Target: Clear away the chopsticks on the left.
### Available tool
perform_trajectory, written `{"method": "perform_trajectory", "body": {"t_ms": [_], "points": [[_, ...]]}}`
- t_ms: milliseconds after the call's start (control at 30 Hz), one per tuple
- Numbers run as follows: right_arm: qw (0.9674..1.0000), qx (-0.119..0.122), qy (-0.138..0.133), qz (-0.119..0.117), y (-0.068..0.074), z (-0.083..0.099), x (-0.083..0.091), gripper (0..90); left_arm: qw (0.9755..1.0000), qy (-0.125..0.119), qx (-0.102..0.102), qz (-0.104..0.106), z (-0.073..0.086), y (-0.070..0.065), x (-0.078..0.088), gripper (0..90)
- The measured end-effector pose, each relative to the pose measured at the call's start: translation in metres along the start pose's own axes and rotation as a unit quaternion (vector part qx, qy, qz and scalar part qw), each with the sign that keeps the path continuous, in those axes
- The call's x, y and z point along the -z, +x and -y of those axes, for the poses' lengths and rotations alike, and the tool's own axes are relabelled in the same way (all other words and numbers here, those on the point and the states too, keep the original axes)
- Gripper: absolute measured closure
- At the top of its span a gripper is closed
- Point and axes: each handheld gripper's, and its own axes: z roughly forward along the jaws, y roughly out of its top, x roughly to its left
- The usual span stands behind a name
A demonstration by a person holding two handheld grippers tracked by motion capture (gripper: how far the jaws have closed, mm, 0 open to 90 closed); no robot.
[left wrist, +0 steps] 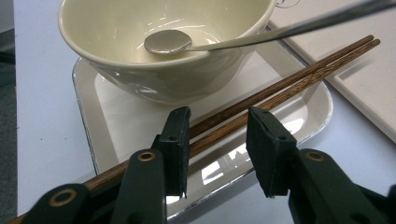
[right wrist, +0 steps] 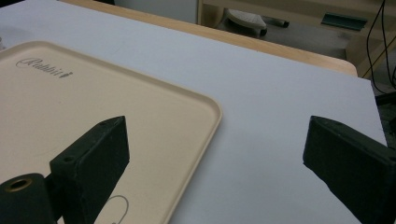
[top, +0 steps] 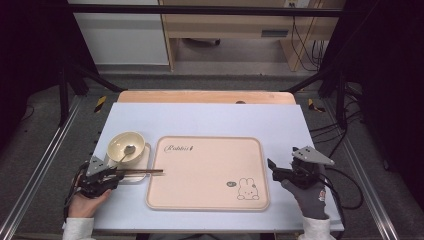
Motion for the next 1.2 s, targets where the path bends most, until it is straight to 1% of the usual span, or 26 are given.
{"method": "perform_trajectory", "body": {"t_ms": [100,133,267,400,467,567,600,833,1033,1200], "points": [[1.0000,-0.001,0.002,-0.001,0.0002,-0.0001,-0.0002,7.1,1.0000,0.002,-0.001,0.003,0.0003,0.0007,-0.0008,63.0],[1.0000,0.003,0.001,0.001,-0.0001,0.0001,-0.0007,7.2,1.0000,0.005,-0.002,0.003,0.0004,0.0008,-0.0016,63.3],[1.0000,0.003,0.003,0.001,0.0002,0.0003,-0.0010,7.1,0.9999,0.012,-0.009,0.002,0.0001,-0.0005,-0.0047,62.4],[1.0000,0.000,0.001,0.000,-0.0001,0.0000,-0.0001,7.1,0.9999,0.012,-0.009,0.004,-0.0001,-0.0007,-0.0048,62.9],[1.0000,0.002,0.002,0.001,-0.0005,0.0001,0.0001,7.2,0.9999,0.012,-0.010,0.004,-0.0002,-0.0011,-0.0045,64.8],[1.0000,-0.001,0.003,0.000,0.0001,0.0000,-0.0001,7.2,0.9998,0.012,-0.012,0.005,-0.0002,-0.0020,-0.0038,67.0],[1.0000,0.003,0.003,0.001,-0.0003,0.0001,-0.0006,7.2,0.9998,0.012,-0.013,0.006,-0.0002,-0.0025,-0.0034,68.4],[1.0000,0.002,0.004,0.001,-0.0003,0.0001,-0.0006,7.2,0.9998,0.009,-0.018,0.000,-0.0005,-0.0049,-0.0032,74.6],[1.0000,0.001,0.006,0.000,-0.0003,0.0000,0.0000,7.2,0.9998,0.011,-0.017,0.007,-0.0015,-0.0061,-0.0032,78.0],[1.0000,0.003,0.006,0.000,-0.0004,0.0001,-0.0005,7.2,0.9998,0.011,-0.009,0.011,-0.0026,-0.0080,-0.0037,79.9]]}}
